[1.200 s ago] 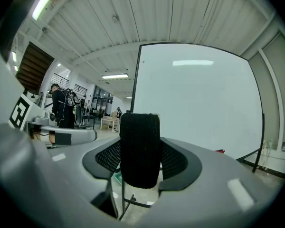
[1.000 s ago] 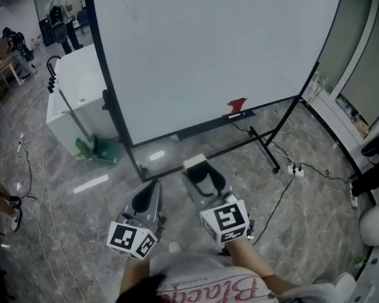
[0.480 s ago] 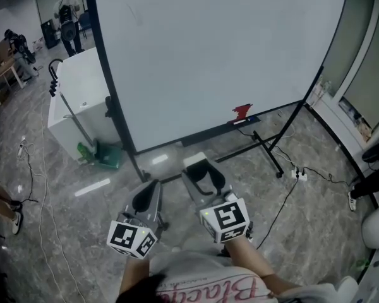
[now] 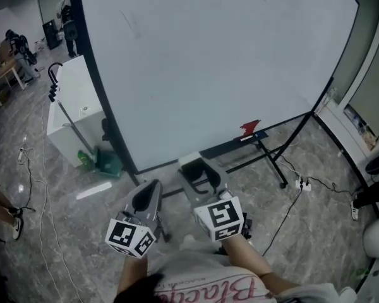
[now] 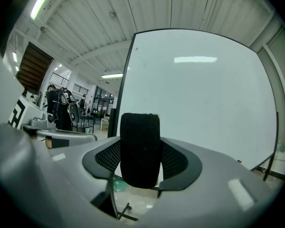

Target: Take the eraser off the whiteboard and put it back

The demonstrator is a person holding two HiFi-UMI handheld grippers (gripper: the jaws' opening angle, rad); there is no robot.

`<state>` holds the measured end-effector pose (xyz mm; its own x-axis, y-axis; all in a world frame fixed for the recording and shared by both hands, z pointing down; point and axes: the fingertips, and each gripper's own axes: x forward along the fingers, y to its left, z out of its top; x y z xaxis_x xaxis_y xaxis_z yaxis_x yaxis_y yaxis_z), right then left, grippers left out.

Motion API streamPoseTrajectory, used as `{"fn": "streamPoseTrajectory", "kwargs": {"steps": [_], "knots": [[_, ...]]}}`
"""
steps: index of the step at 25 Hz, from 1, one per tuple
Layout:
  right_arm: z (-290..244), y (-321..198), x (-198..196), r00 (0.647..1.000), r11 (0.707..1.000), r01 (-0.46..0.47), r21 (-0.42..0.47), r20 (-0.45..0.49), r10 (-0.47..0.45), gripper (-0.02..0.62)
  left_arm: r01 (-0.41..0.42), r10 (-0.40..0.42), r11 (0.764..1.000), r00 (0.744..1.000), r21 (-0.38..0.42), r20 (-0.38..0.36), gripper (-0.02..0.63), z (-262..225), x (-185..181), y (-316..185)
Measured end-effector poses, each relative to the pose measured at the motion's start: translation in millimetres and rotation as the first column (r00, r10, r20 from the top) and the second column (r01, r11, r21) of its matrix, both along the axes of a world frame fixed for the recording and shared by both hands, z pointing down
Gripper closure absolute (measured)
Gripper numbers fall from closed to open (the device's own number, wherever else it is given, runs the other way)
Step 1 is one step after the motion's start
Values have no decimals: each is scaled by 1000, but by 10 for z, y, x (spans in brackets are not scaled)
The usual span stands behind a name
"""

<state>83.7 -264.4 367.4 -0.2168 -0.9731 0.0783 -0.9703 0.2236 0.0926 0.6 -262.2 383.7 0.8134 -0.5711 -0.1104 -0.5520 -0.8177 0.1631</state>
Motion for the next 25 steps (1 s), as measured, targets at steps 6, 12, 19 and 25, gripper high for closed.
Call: {"fn": "streamPoseTrajectory", "kwargs": {"steps": [6,12,19,25], "knots": [[31,-517,177,1000,1000,-8,-11,-14,8,351,31,-31,999,1000,16,-2,607,-104,86,-450],[79,-973,263,999,999,-22,-40,-24,21,350,58,-58,998,998,13,2,607,-97,158,-697],[104,-1260,334,998,997,-65,-51,-19,64,348,70,-70,998,997,4,19,607,-56,182,-875],[110,-1271,321,996,996,-90,-28,-24,89,345,80,-80,997,997,-1,23,607,-33,152,-934]]}}
